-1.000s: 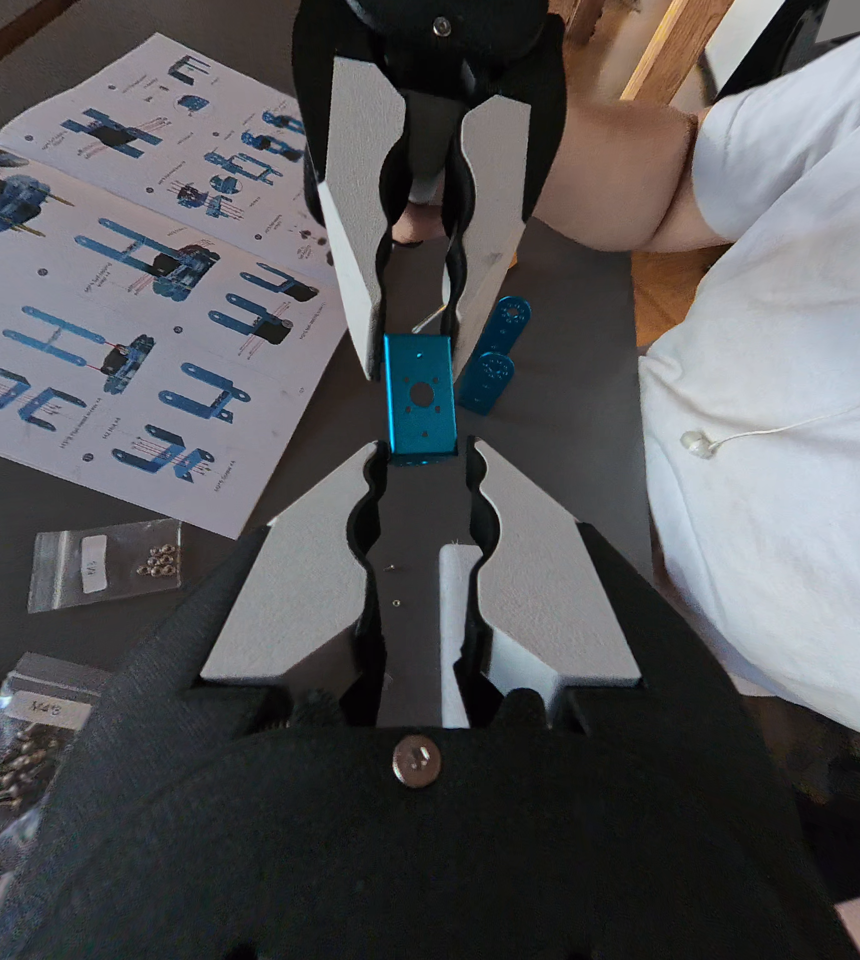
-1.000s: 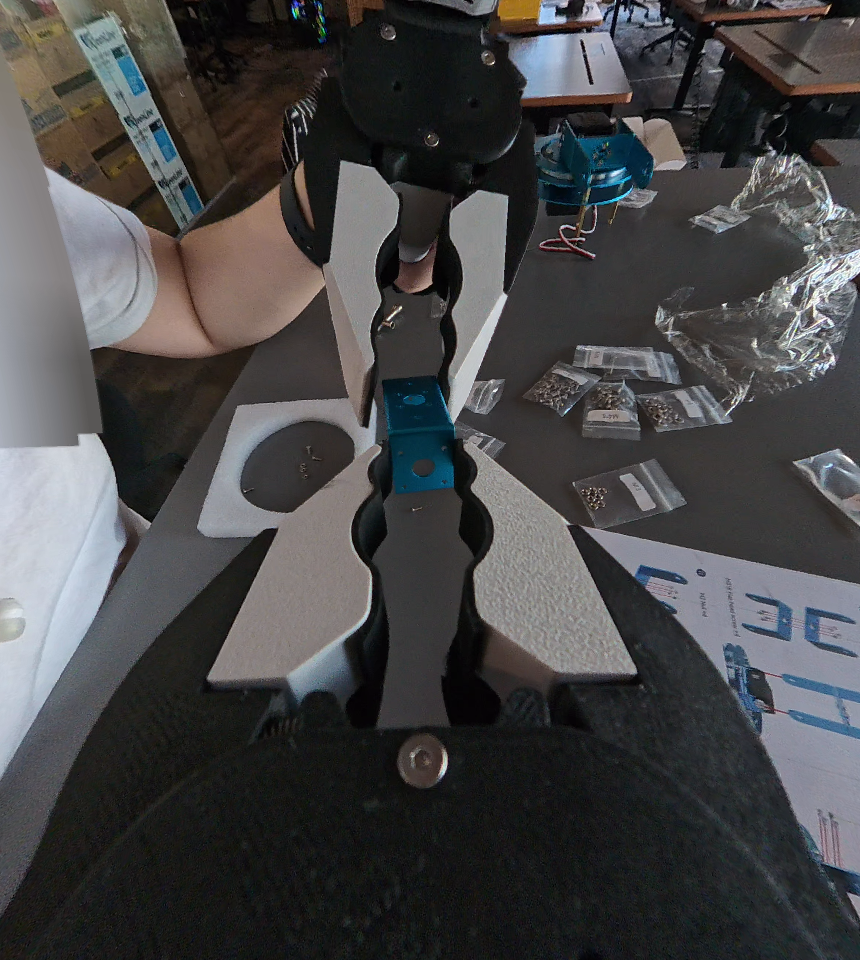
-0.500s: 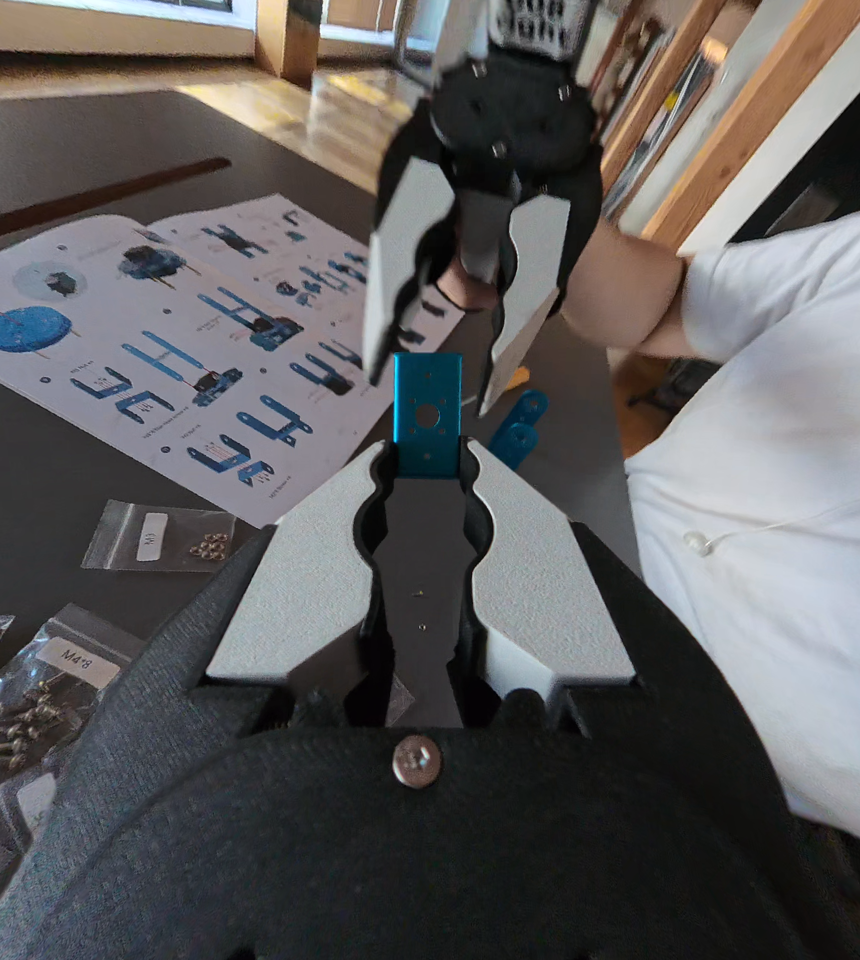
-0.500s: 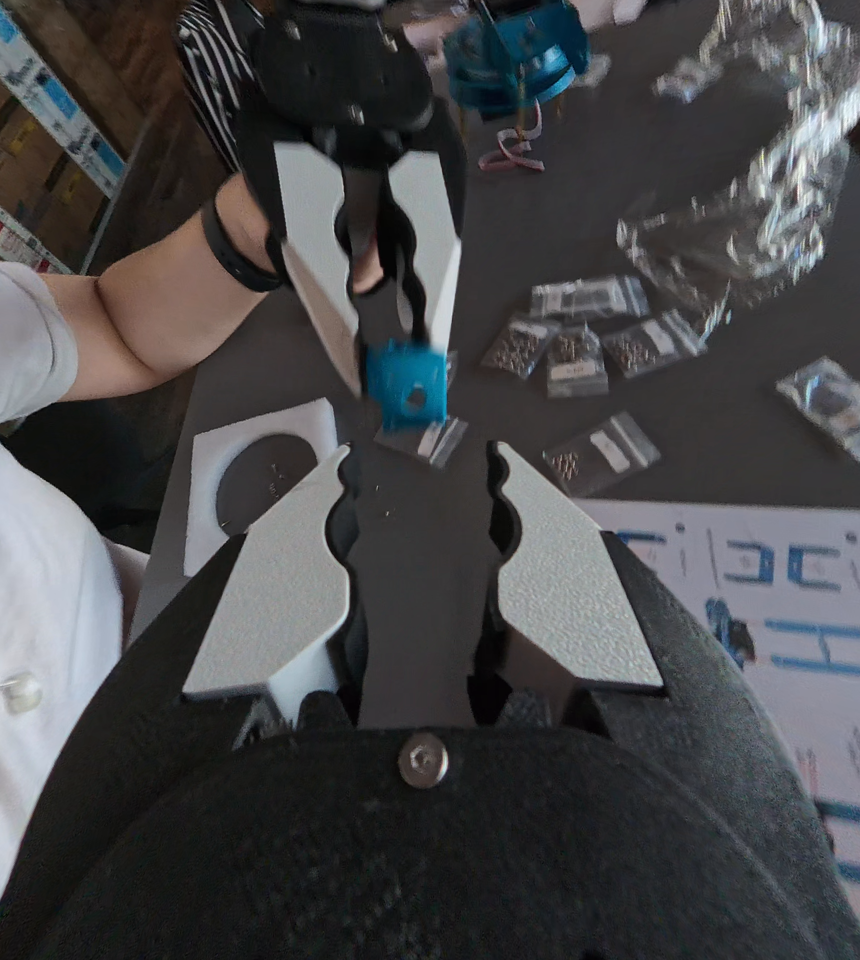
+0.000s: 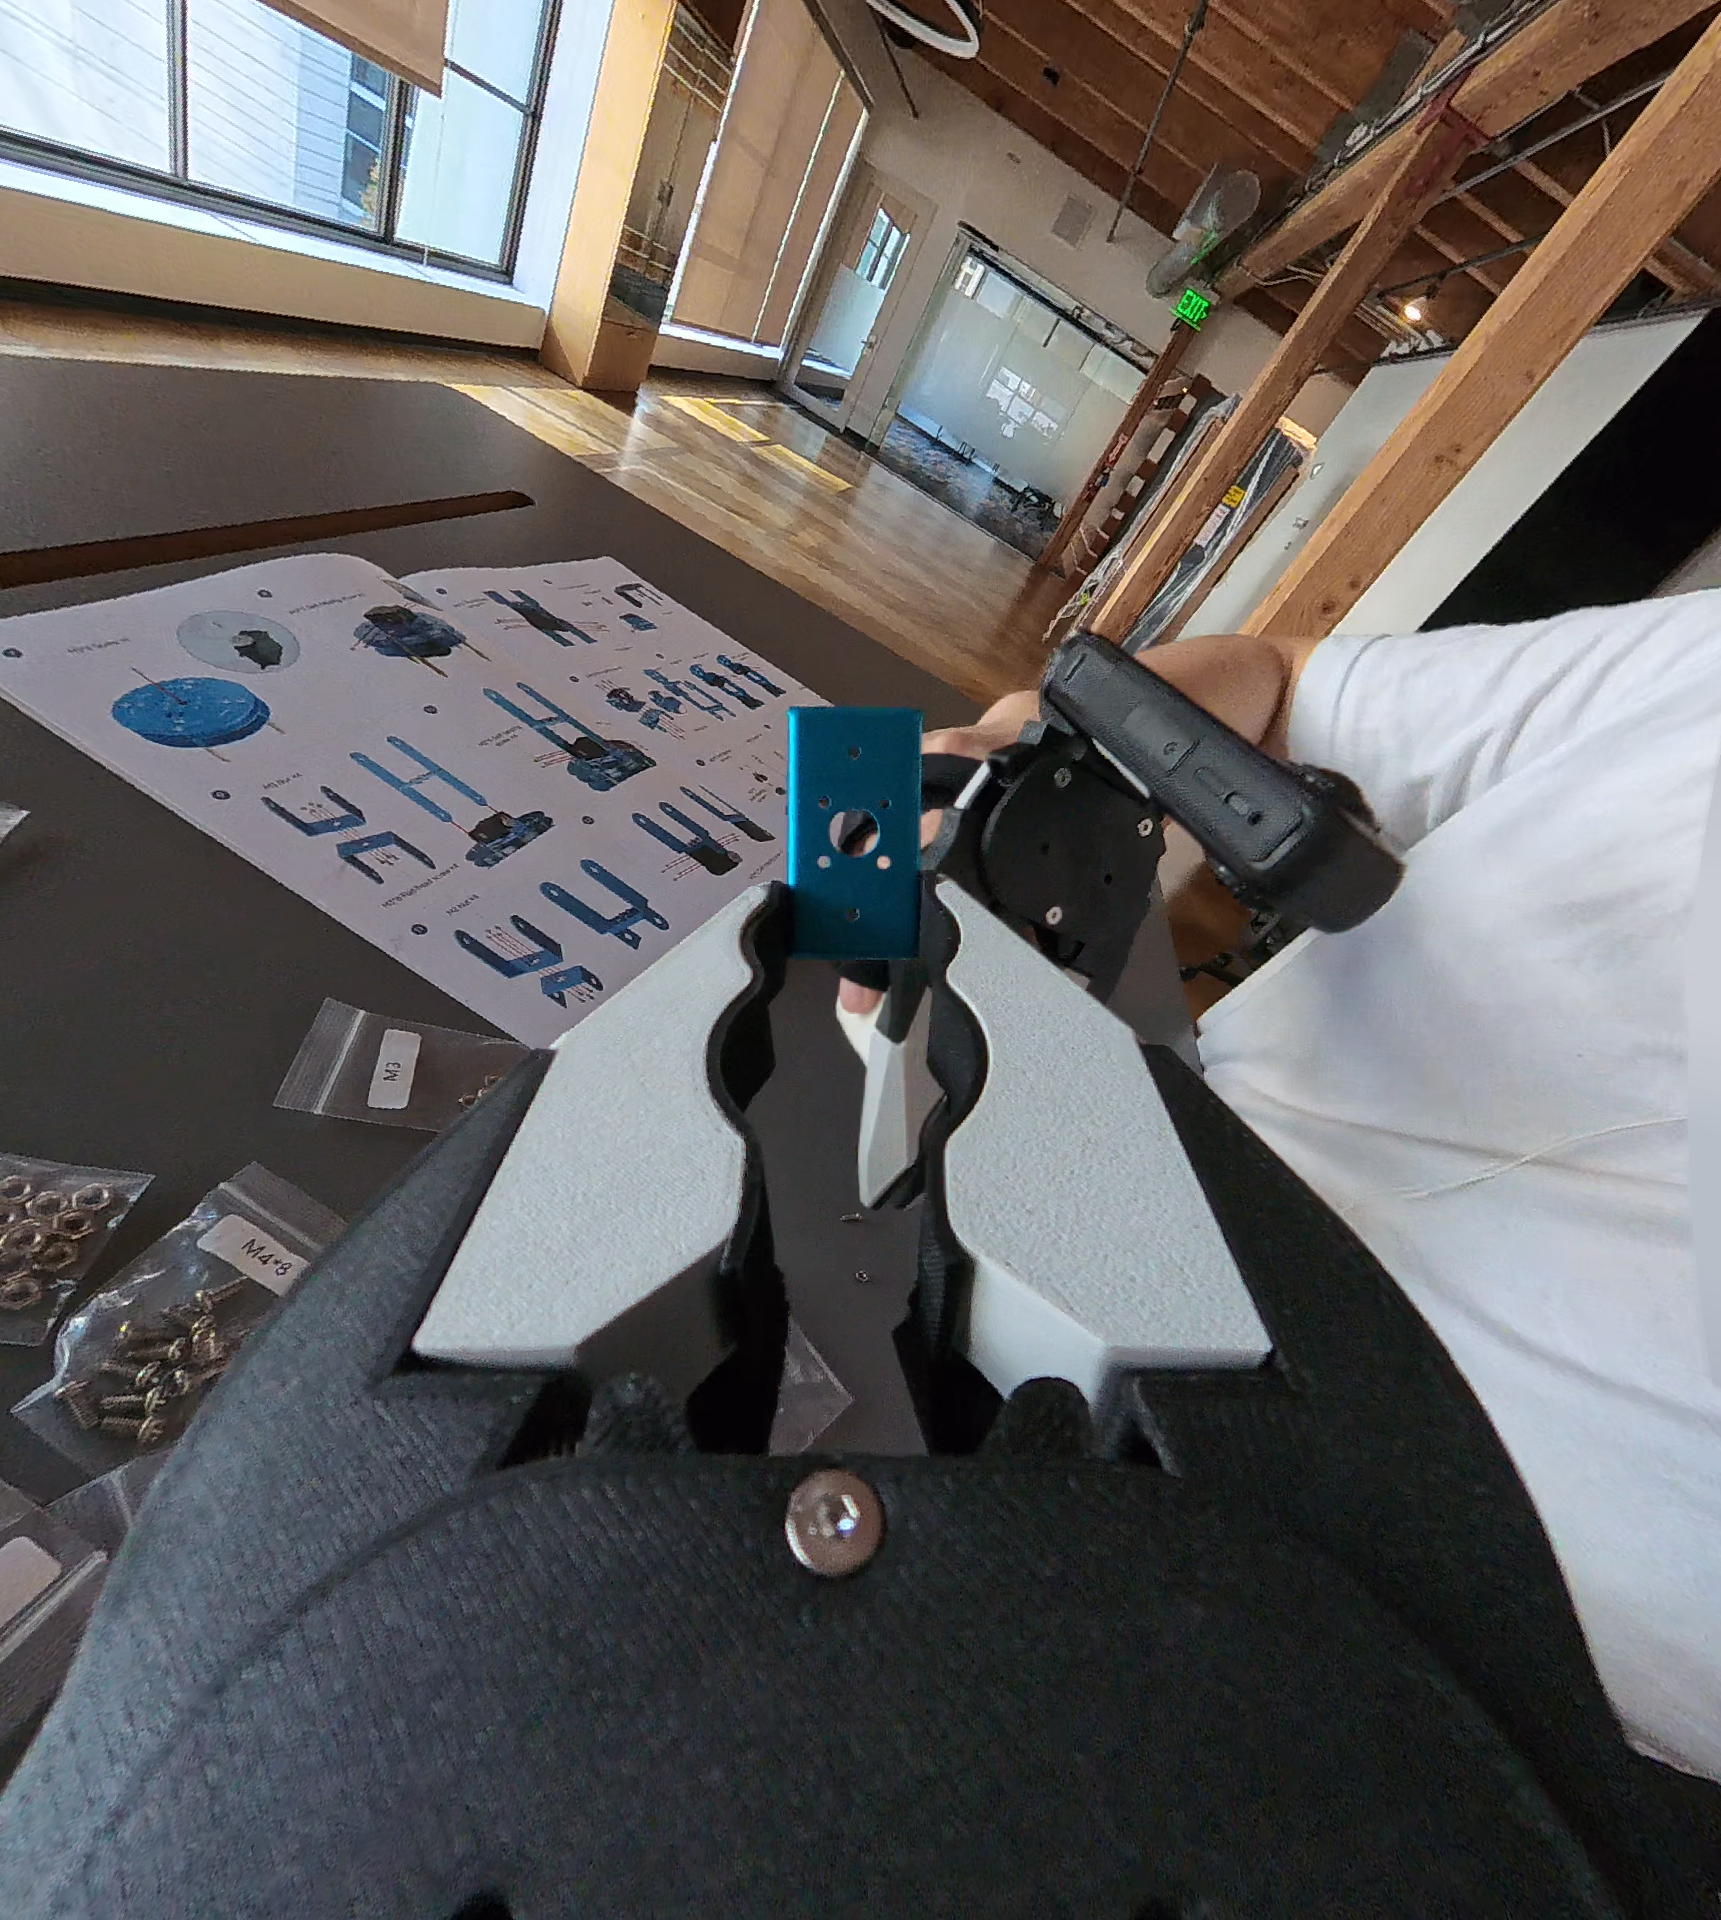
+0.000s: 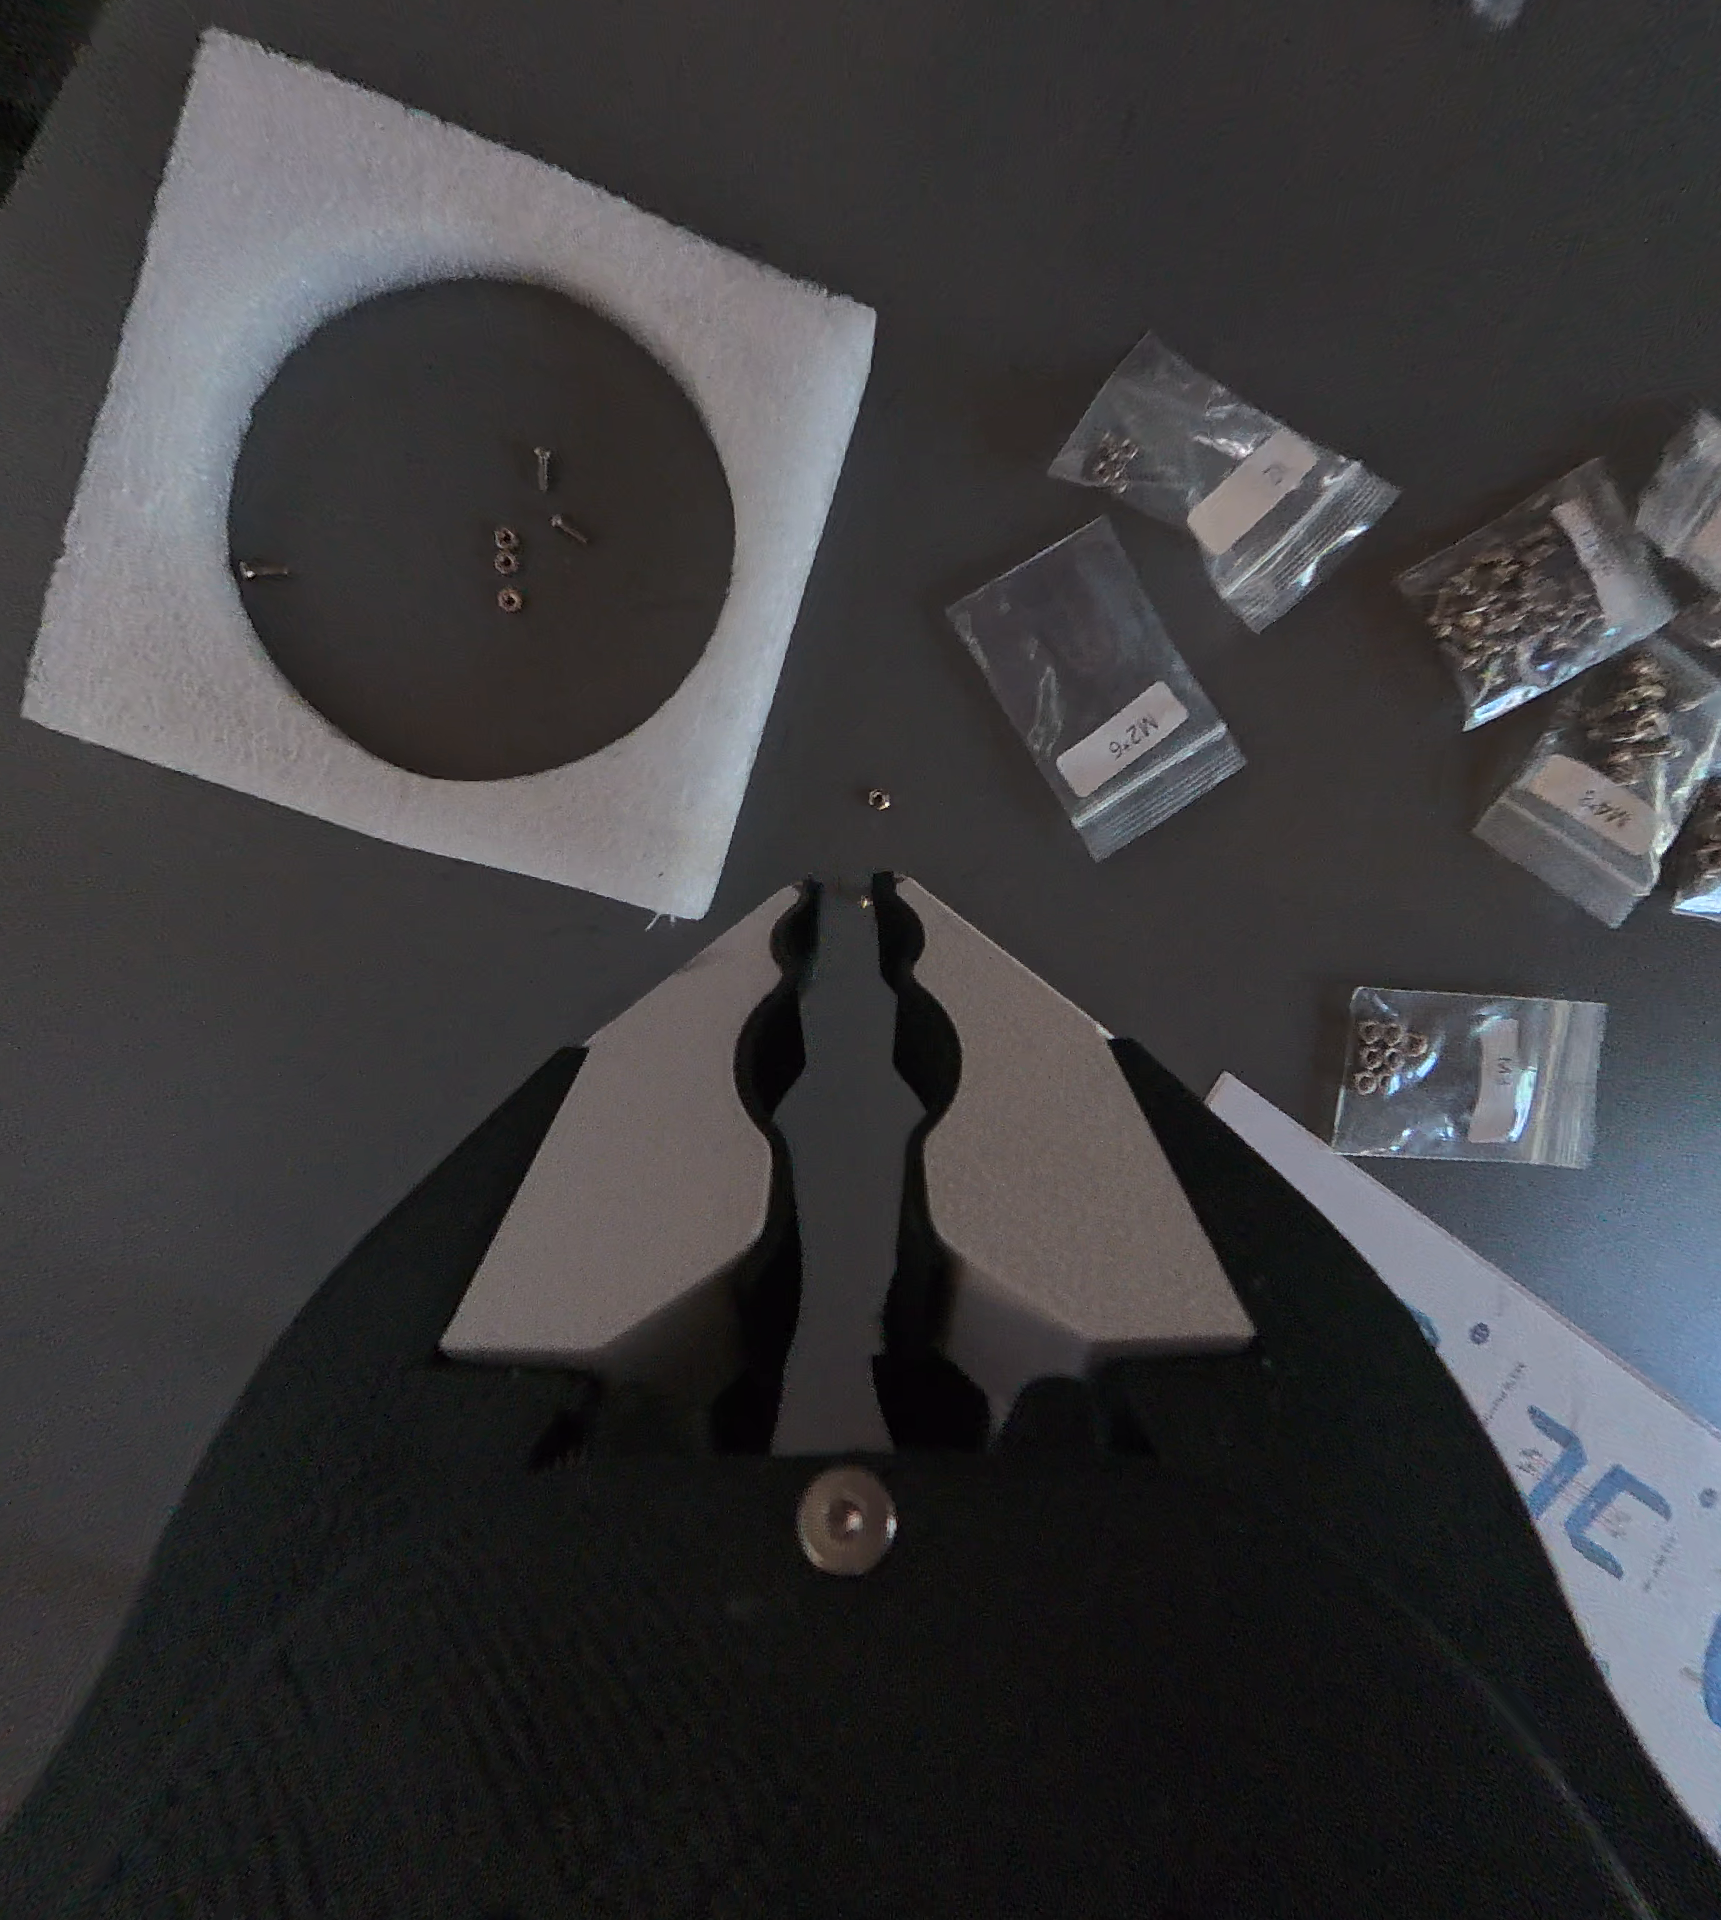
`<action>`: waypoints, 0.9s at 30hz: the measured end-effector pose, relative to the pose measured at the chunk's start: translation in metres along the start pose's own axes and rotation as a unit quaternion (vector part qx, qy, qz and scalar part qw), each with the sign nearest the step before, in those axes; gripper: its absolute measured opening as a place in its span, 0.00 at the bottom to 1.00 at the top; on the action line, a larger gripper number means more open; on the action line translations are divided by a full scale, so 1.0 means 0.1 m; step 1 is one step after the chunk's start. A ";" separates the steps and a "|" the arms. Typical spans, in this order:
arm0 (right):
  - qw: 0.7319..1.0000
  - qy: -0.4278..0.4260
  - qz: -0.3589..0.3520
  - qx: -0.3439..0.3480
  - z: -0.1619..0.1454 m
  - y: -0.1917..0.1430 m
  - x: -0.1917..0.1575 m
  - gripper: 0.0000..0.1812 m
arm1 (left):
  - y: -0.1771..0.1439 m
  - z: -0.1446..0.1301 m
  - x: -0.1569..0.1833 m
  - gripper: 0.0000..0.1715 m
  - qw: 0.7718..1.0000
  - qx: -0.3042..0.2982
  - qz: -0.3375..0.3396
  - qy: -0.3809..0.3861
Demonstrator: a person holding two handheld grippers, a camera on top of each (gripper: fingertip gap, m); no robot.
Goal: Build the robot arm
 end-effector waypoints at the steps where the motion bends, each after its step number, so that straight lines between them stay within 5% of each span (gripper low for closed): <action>1: 1.000 -0.002 0.000 -0.005 0.00 0.02 0.02 0.05 | -0.01 0.01 0.00 0.14 1.000 0.002 -0.001 -0.001; 27: 0.997 0.081 0.003 -0.018 0.03 0.08 0.11 0.05 | -0.01 0.00 0.02 0.14 1.000 -0.003 -0.014 -0.012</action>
Point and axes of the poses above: each gripper's, where its closed fingertips meet, y out along the fingers, z out of its top, x = y × z across the jaws, the point moved 8 cm from there along -y, back along the fingers, and after that the axes turned 8 degrees about z, right-handed, at the moved point
